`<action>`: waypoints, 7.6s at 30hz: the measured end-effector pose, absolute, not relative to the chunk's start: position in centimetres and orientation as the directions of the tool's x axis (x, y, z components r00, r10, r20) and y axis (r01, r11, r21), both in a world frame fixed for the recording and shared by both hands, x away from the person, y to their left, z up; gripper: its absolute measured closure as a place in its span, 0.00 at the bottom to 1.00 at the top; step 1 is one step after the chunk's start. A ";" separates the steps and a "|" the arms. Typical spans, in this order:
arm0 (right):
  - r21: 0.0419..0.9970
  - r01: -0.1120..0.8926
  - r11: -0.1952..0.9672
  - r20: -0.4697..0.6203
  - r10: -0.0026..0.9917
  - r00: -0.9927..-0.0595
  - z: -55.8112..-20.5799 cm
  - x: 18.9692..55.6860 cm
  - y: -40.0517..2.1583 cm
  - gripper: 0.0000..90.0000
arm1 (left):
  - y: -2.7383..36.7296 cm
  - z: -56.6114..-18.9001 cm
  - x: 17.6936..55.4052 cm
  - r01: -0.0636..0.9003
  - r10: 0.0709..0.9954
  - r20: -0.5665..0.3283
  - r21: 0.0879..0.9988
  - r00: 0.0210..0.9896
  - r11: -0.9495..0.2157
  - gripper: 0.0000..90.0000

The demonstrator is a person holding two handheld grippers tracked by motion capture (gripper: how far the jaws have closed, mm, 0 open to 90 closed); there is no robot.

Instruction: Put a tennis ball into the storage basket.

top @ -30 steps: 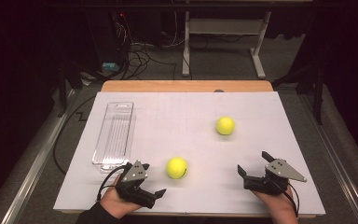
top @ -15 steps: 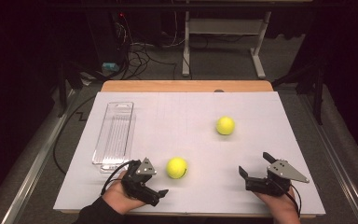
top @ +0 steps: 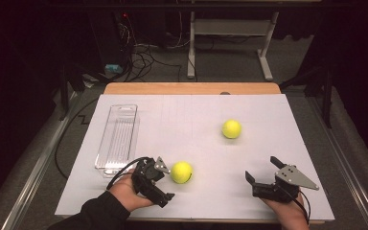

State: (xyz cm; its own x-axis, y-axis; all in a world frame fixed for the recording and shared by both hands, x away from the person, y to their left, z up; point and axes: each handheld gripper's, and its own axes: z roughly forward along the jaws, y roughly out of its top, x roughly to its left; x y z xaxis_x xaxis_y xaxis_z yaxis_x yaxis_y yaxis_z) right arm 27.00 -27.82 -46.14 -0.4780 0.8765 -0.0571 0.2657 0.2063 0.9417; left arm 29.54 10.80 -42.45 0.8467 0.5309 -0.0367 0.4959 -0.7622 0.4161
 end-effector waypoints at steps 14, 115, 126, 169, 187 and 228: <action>0.942 0.262 0.209 -0.058 0.871 -0.487 -46.1 26.8 -27.6 0.00 | 8.4 -41.7 31.4 0.490 0.491 -0.054 0.224 0.869 -0.842 0.02; 0.939 0.264 0.222 -0.061 0.860 -0.507 -46.1 26.6 -27.4 0.00 | 21.0 -32.0 43.5 0.788 0.786 -0.059 0.063 0.616 -0.613 0.30; 0.939 0.263 0.223 -0.063 0.860 -0.507 -46.1 26.6 -27.4 0.00 | 23.1 -33.4 45.2 0.841 0.840 -0.034 0.039 0.541 -0.540 0.30; 0.938 0.267 0.223 -0.061 0.861 -0.506 -46.3 26.7 -27.5 0.00 | 21.8 -34.9 46.7 0.852 0.854 0.008 0.057 0.520 -0.520 0.01; 0.937 0.267 0.224 -0.062 0.861 -0.505 -46.3 26.7 -27.6 0.00 | 16.7 -35.2 43.8 0.763 0.765 0.006 0.066 0.644 -0.642 0.01; 0.902 0.369 0.224 -0.060 0.912 -0.406 -44.9 34.9 -25.8 0.00 | 7.2 -38.2 37.0 0.587 0.586 -0.048 0.128 0.809 -0.799 0.01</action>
